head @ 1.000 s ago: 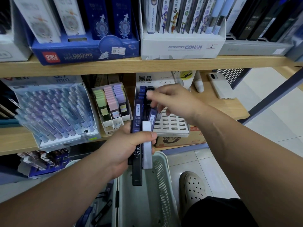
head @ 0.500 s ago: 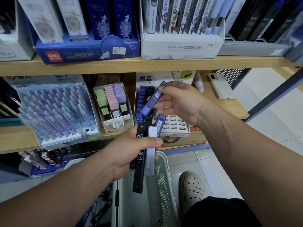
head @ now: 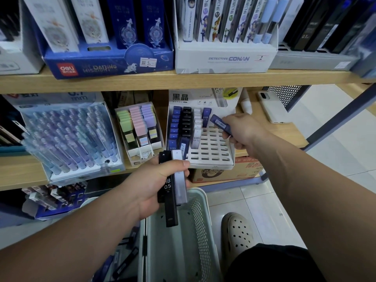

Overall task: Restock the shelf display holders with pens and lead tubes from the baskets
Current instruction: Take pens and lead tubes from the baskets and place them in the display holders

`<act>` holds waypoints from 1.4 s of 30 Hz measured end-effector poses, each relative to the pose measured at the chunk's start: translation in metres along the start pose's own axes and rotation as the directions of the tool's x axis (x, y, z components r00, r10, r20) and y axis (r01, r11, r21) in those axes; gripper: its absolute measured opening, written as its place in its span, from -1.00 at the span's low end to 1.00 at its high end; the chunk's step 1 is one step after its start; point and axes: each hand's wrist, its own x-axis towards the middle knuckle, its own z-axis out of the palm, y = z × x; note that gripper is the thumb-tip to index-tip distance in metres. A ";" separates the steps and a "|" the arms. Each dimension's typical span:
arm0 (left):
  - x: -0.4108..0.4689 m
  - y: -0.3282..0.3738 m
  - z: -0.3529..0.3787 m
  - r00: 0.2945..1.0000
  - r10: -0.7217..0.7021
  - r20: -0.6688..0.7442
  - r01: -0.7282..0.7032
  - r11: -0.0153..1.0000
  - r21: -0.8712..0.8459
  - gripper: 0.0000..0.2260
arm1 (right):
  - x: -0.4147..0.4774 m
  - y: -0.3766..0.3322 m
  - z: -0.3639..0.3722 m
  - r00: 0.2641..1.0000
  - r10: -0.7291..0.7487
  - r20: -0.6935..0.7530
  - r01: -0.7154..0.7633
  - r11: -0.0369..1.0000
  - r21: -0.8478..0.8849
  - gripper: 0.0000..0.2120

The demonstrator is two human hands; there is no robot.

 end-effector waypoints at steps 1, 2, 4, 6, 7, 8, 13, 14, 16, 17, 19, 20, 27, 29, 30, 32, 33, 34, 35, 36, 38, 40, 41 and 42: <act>0.000 0.000 -0.001 1.000 -0.003 -0.004 0.003 1.000 0.000 -0.74 | 0.002 0.001 0.000 1.000 0.016 -0.016 -0.016 1.000 0.002 -0.73; 0.000 0.000 -0.001 1.000 -0.004 -0.006 0.004 1.000 -0.002 -0.75 | 0.004 0.001 0.000 0.999 0.033 -0.020 -0.033 0.999 0.017 -0.73; 0.000 0.001 -0.002 1.000 -0.003 -0.001 0.003 1.000 -0.002 -0.74 | 0.006 0.002 0.000 0.998 0.060 -0.010 -0.060 0.997 0.046 -0.78; -0.001 0.001 -0.002 1.000 0.002 0.010 -0.002 1.000 0.001 -0.69 | 0.008 0.003 0.000 0.998 0.053 0.019 -0.054 0.997 0.051 -0.82; -0.001 0.002 -0.002 1.000 0.004 0.014 -0.004 1.000 0.002 -0.66 | 0.008 0.003 0.000 0.999 0.033 0.038 -0.034 0.999 0.028 -0.82; -0.001 0.002 -0.002 1.000 0.005 0.016 -0.005 1.000 0.001 -0.64 | 0.009 0.004 0.000 0.999 0.007 0.051 -0.006 1.000 -0.005 -0.82; 0.000 0.001 -0.001 1.000 0.013 0.012 -0.013 1.000 -0.003 -0.72 | 0.013 0.005 -0.002 0.983 -0.152 -0.103 0.151 0.988 -0.012 -0.83; 0.000 0.001 -0.001 1.000 0.013 0.010 -0.013 1.000 -0.002 -0.75 | 0.015 0.006 -0.003 0.977 -0.159 -0.142 0.164 0.986 0.024 -0.82; 0.001 0.001 -0.001 1.000 0.016 0.008 -0.016 1.000 0.002 -0.80 | 0.020 0.008 -0.006 0.964 -0.175 -0.202 0.189 0.981 0.048 -0.77; 0.001 0.001 -0.001 1.000 0.018 0.006 -0.018 1.000 0.005 -0.81 | 0.023 0.010 -0.007 0.956 -0.191 -0.222 0.203 0.979 0.034 -0.75; 0.002 0.001 -0.001 1.000 0.023 0.002 -0.023 1.000 0.009 -0.84 | 0.027 0.014 -0.009 0.945 -0.227 -0.237 0.235 0.972 0.006 -0.74; 0.002 0.000 -0.001 1.000 0.024 0.000 -0.024 1.000 0.010 -0.86 | 0.029 0.015 -0.009 0.940 -0.248 -0.235 0.251 0.968 -0.017 -0.73; 0.002 0.000 -0.004 1.000 0.022 0.006 -0.022 1.000 -0.006 -0.67 | 0.030 0.016 0.000 0.875 -0.453 -0.171 0.424 0.887 -0.182 -0.77; 0.002 0.000 -0.006 1.000 0.022 0.008 -0.022 1.000 -0.009 -0.66 | 0.030 0.014 0.004 0.864 -0.484 -0.141 0.452 0.867 -0.208 -0.78; 0.002 0.000 -0.006 1.000 0.021 0.009 -0.021 1.000 -0.010 -0.66 | 0.031 0.013 0.006 0.853 -0.505 -0.131 0.468 0.852 -0.233 -0.79; 0.002 0.000 -0.008 1.000 0.018 0.003 -0.018 1.000 -0.011 -0.68 | 0.032 0.011 0.009 0.819 -0.562 -0.115 0.503 0.800 -0.326 -0.80; 0.002 0.000 -0.008 1.000 0.016 -0.003 -0.016 1.000 -0.011 -0.69 | 0.032 0.011 0.010 0.799 -0.591 -0.110 0.518 0.770 -0.373 -0.79; 0.002 0.001 -0.009 1.000 0.013 -0.006 -0.013 1.000 -0.011 -0.68 | 0.032 0.011 0.011 0.782 -0.614 -0.111 0.528 0.745 -0.407 -0.77; 0.002 0.001 -0.009 1.000 0.012 -0.007 -0.012 1.000 -0.009 -0.67 | 0.031 0.011 0.012 0.769 -0.628 -0.119 0.531 0.732 -0.426 -0.76; 0.002 0.001 -0.009 1.000 0.011 -0.006 -0.011 1.000 -0.006 -0.65 | 0.031 0.011 0.012 0.762 -0.635 -0.132 0.532 0.728 -0.432 -0.75; 0.002 0.001 -0.008 1.000 0.009 0.001 -0.009 1.000 0.000 -0.62 | 0.032 0.010 0.013 0.755 -0.641 -0.141 0.528 0.721 -0.449 -0.79; 0.001 0.001 -0.007 1.000 0.010 0.006 -0.010 1.000 0.001 -0.60 | 0.032 0.008 0.013 0.749 -0.652 -0.118 0.529 0.696 -0.486 -0.82; 0.001 0.002 -0.007 1.000 0.011 0.007 -0.011 1.000 0.000 -0.60 | 0.032 0.008 0.013 0.744 -0.659 -0.106 0.536 0.685 -0.493 -0.83; 0.001 0.002 -0.007 1.000 0.011 0.009 -0.011 1.000 -0.001 -0.61 | 0.032 0.007 0.012 0.738 -0.667 -0.098 0.546 0.677 -0.494 -0.82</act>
